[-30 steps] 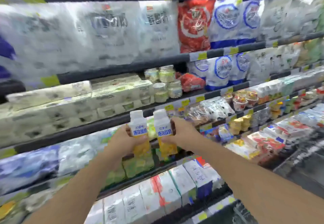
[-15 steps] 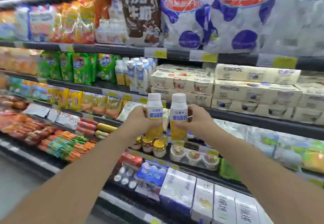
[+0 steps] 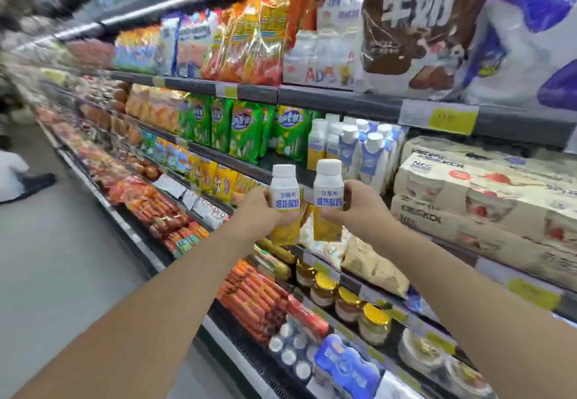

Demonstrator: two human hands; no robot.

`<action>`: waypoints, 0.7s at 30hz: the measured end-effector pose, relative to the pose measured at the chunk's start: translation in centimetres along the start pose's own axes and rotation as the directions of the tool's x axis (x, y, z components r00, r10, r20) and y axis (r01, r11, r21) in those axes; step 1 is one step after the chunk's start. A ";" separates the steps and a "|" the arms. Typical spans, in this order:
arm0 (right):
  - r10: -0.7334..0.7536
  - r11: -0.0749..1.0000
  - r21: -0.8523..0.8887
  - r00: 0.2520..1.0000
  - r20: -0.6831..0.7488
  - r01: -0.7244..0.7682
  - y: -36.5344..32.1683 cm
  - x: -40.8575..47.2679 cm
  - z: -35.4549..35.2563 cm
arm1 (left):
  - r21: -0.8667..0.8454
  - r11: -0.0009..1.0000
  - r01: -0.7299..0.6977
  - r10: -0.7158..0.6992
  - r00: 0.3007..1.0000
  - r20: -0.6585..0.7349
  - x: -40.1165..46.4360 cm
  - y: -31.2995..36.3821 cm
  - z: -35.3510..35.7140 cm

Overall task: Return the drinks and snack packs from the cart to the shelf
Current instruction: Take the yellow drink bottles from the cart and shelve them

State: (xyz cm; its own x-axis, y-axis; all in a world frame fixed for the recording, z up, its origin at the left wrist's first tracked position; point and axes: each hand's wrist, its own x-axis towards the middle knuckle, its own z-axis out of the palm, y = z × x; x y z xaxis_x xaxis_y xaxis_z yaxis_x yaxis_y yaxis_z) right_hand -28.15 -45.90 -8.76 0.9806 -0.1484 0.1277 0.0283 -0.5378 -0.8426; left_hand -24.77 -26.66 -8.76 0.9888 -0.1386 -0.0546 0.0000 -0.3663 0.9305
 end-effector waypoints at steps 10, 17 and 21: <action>-0.034 0.998 -0.055 0.993 -0.116 0.028 -0.9 8.8 1.7 | 0.068 0.996 -0.060 0.060 0.998 0.005 11.9 1.5 -0.8; 0.044 0.994 -0.085 0.963 -0.267 -0.069 -1.8 12.2 4.8 | 0.050 0.983 -0.178 0.168 0.973 0.156 20.4 1.4 -1.6; 0.100 0.972 -0.157 0.911 -0.401 -0.176 -2.7 13.8 6.6 | 0.037 0.970 -0.242 0.224 0.938 0.264 23.7 1.2 -2.0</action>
State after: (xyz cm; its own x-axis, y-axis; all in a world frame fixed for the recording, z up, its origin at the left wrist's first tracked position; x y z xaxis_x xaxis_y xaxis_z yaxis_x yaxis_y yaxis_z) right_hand -13.43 -41.04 -8.20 0.8184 -0.5214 0.2417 -0.1751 -0.6269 -0.7592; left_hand -1.01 -28.53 -8.19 0.8883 -0.4551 0.0618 -0.2448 -0.3552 0.9022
